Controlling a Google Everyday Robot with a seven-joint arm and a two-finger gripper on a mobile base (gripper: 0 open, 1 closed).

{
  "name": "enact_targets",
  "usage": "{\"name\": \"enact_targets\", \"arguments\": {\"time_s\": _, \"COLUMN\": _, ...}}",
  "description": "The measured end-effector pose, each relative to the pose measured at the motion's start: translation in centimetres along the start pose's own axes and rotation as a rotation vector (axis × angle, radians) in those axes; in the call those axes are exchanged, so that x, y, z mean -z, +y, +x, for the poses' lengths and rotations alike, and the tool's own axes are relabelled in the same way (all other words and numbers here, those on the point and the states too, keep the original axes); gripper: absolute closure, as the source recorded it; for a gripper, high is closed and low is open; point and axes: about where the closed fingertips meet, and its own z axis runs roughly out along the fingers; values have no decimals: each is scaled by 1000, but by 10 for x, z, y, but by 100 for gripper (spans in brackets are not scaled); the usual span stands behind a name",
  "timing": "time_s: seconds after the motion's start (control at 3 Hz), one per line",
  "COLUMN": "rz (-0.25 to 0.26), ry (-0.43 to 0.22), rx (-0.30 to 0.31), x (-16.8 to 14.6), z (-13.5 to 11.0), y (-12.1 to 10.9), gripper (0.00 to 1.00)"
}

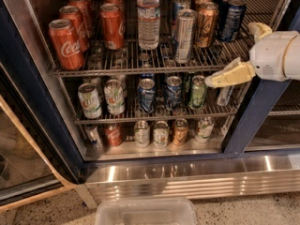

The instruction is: Pick pepsi can from top shelf of fridge

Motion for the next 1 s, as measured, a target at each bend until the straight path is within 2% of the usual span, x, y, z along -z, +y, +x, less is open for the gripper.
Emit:
{"name": "enact_targets", "arguments": {"time_s": 0.33, "rz": 5, "ry": -30, "rx": 2, "x": -6, "z": -2, "y": 1, "gripper": 0}}
{"name": "enact_targets", "arguments": {"time_s": 0.67, "rz": 60, "ry": -100, "rx": -22, "x": -20, "z": 1, "y": -3, "gripper": 0}}
{"name": "enact_targets", "arguments": {"time_s": 1.0, "rz": 146, "ry": -179, "rx": -56, "x": -31, "z": -2, "y": -14, "gripper": 0}}
